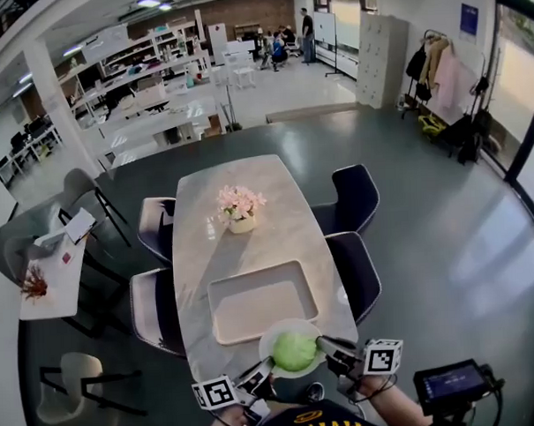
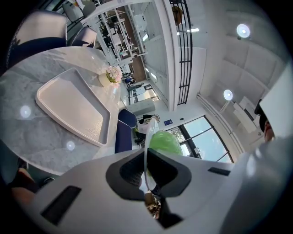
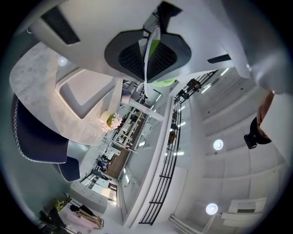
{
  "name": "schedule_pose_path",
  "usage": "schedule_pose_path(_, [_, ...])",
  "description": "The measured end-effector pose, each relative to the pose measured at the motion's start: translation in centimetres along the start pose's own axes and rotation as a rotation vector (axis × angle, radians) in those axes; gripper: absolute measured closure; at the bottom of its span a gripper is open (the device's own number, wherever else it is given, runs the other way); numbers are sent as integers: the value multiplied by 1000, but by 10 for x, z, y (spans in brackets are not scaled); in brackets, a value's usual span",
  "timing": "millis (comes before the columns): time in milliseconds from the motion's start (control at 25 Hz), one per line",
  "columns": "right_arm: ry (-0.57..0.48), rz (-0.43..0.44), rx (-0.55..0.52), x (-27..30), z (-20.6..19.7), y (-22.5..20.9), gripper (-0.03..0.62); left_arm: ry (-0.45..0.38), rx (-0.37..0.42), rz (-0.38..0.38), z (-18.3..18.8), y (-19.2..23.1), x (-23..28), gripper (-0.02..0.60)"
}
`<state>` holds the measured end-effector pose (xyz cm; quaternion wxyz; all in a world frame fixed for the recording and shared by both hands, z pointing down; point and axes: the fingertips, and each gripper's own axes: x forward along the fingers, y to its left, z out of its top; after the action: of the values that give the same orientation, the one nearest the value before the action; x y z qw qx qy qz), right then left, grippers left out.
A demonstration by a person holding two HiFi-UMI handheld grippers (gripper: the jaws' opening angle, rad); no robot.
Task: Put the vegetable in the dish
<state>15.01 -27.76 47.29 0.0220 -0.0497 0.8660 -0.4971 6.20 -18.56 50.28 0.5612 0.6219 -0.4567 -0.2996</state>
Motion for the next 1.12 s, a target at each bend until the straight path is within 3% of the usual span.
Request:
schedule_pose_path(200, [41,-4,-13,26,-4,-7,572,-18,18,29,20,17,-10,571])
schedule_pose_path(360, [50,-1,-31,50,-1,-7,572,-12,92,-11,48,19,-11,571])
schedule_pose_path(560, [58,-37,-28,77,3,-14,572,4,54,-3,74,30,-13,571])
schedule_pose_path(800, [64,-70,-49,106,3,-18,572,36,73,-8,104,42,-18,571])
schedule_pose_path(1120, [43,-125,-15,121,0,-34,572,70,50,9,121,61,-15,571])
